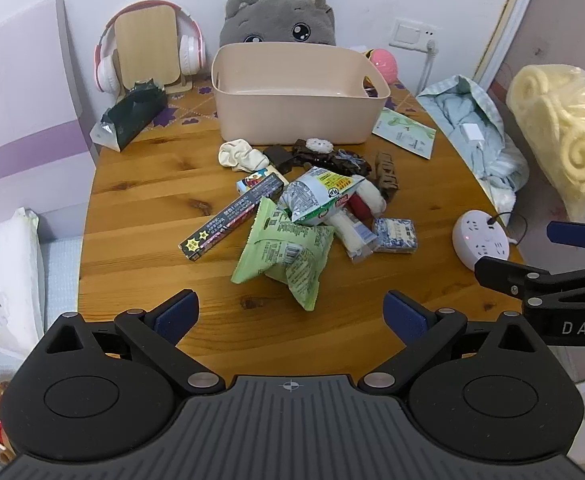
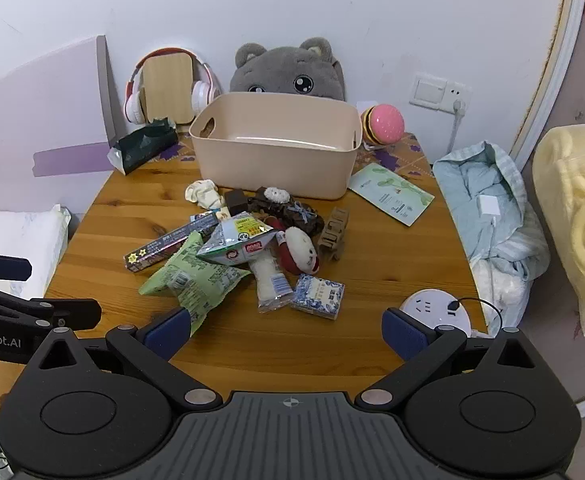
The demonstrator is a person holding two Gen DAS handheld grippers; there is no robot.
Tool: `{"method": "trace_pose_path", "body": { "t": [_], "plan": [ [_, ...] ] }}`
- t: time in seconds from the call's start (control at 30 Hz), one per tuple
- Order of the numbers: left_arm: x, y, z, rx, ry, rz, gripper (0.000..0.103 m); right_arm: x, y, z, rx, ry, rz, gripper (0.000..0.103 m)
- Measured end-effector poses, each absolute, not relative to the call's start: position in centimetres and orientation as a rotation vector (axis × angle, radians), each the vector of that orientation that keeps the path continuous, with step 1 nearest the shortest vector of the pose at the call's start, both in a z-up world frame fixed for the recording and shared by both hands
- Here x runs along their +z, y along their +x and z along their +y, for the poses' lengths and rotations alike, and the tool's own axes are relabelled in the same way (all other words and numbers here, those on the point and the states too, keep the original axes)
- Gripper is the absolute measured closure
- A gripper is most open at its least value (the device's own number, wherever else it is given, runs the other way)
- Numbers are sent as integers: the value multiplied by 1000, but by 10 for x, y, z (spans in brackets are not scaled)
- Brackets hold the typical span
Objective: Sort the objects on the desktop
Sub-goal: 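Reach the left tool to the green snack bag while the right tool reaches the blue-and-white tissue pack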
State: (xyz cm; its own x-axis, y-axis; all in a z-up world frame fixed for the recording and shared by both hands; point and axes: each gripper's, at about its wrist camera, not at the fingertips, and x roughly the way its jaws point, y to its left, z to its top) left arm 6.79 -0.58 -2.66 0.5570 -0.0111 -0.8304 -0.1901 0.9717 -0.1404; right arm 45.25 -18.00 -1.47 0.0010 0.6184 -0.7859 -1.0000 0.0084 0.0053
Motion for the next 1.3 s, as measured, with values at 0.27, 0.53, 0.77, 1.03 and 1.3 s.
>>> {"method": "trace_pose_path", "body": {
  "t": [0.27,0.53,0.77,1.03,1.3],
  "plan": [
    [-42,96,-3,120,-259,1006,2,-31,465,-148,1425,-738,717,0],
    [-65,128,4,230,-309,1039,2,-60,493,-113,1351,-746,774,0],
    [-86,156,12,314,-343,1062,2,-92,511,-83,1311,-781,870,0],
    [-110,184,16,383,-362,1080,2,-126,518,-48,1347,-849,925,0],
    [-134,207,25,428,-384,1118,2,-162,529,-17,1334,-889,1000,0]
  ]
}}
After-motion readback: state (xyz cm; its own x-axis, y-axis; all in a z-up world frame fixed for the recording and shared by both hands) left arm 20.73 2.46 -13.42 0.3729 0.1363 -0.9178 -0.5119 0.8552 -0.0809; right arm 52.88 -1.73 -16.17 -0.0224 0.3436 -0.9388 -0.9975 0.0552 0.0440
